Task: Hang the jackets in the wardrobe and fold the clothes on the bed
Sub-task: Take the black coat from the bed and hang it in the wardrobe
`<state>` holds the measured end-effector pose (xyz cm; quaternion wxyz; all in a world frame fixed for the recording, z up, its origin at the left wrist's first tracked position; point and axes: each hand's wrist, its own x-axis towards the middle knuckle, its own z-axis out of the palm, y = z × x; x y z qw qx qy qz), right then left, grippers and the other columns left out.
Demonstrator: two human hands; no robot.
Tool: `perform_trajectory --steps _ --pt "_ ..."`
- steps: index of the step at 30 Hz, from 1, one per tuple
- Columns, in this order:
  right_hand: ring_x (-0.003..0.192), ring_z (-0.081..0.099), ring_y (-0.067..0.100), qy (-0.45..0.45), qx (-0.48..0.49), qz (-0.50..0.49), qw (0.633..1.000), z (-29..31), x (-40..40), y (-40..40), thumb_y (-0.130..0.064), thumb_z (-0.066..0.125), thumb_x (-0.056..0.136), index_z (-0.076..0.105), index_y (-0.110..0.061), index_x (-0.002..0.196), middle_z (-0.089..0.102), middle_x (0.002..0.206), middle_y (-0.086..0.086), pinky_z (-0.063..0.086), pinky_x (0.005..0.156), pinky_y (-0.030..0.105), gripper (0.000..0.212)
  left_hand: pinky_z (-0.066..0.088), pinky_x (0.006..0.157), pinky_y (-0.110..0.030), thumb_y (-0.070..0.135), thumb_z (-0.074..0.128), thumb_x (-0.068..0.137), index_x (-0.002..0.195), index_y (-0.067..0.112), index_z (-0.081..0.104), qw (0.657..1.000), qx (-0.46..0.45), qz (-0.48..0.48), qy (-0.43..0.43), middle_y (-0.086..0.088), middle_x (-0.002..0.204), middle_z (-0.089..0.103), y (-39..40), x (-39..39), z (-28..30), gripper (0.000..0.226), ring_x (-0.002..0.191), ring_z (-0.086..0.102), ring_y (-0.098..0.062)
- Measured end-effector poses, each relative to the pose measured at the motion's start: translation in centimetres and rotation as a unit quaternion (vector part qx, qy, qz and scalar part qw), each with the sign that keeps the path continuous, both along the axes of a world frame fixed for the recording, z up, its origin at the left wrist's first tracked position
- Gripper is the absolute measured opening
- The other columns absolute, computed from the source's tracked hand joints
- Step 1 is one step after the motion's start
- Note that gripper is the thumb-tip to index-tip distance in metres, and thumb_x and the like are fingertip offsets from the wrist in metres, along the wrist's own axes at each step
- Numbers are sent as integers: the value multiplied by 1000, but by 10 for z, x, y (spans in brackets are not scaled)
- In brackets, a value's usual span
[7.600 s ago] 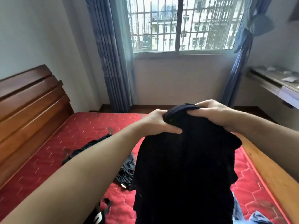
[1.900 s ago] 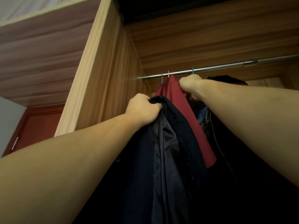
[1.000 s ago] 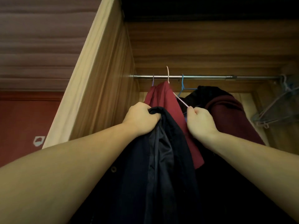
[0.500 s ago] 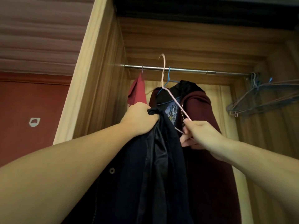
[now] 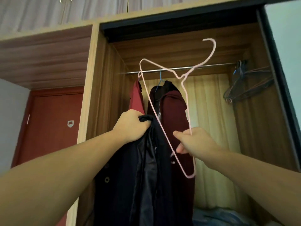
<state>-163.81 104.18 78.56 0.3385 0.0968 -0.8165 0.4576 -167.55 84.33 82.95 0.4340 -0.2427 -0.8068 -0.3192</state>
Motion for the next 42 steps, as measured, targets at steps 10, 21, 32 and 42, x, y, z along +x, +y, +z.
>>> perform_trajectory --steps 10,21,32,42 --pt "30 29 9 -49 -83 85 992 -25 50 -6 -29 54 92 59 -16 67 35 39 -6 24 36 16 28 49 71 -32 31 66 85 75 12 72 994 -87 -1 -72 -1 75 70 17 45 -45 22 75 64 -15" --pt "77 71 17 -28 -30 30 999 -70 71 -30 -28 74 81 76 -13 79 75 81 5 56 76 34 15 38 57 -12 27 72 83 66 31 67 984 -109 -123 -75 21 60 63 -3 80 -72 18 60 57 7" --pt "79 66 24 -28 33 -5 999 -41 111 -22 -20 69 84 68 8 94 70 92 24 50 72 35 29 46 63 -12 12 63 83 77 30 66 966 -89 -89 -225 12 78 69 -71 61 -170 19 78 65 -6" --pt "35 49 -1 -119 1 -5 993 -94 103 -15 -39 81 74 65 -16 62 53 41 -13 34 35 12 31 56 78 -33 22 64 91 86 6 74 912 257 -217 -233 -10 93 75 -31 81 -95 20 85 71 -21"
